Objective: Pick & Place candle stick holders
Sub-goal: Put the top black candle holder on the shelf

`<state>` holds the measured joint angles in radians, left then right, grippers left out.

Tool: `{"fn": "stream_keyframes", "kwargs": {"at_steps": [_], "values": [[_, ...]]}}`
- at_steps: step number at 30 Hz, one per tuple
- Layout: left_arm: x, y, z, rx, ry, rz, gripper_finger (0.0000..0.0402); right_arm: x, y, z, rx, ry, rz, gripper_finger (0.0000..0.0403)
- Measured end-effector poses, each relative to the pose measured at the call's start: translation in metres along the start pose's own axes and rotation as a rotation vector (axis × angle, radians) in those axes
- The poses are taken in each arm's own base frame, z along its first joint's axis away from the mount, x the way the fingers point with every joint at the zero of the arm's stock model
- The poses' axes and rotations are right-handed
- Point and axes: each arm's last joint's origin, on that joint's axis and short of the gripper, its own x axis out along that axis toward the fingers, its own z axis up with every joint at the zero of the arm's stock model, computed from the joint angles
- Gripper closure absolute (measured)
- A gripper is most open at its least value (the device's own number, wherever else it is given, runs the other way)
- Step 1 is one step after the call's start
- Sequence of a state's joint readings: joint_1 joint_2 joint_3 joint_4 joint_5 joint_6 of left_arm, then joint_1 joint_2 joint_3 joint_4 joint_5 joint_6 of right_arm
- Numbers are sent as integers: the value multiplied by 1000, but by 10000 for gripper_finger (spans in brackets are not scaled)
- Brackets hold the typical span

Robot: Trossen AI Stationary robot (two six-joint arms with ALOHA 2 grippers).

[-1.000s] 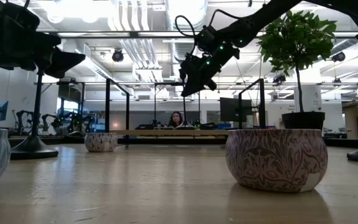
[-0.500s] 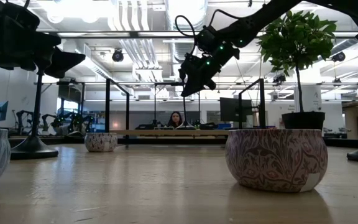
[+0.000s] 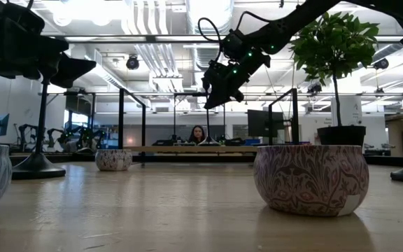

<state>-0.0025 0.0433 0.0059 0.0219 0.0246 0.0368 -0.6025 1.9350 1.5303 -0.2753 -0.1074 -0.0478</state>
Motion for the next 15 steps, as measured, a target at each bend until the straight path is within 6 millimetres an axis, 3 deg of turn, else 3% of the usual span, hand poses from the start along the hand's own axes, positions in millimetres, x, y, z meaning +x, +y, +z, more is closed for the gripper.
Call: {"fn": "stream_keyframes", "kwargs": {"at_steps": [15], "values": [[0,0,0,0,0,-1,3,1,0,-2,-2,13,3,309]]}}
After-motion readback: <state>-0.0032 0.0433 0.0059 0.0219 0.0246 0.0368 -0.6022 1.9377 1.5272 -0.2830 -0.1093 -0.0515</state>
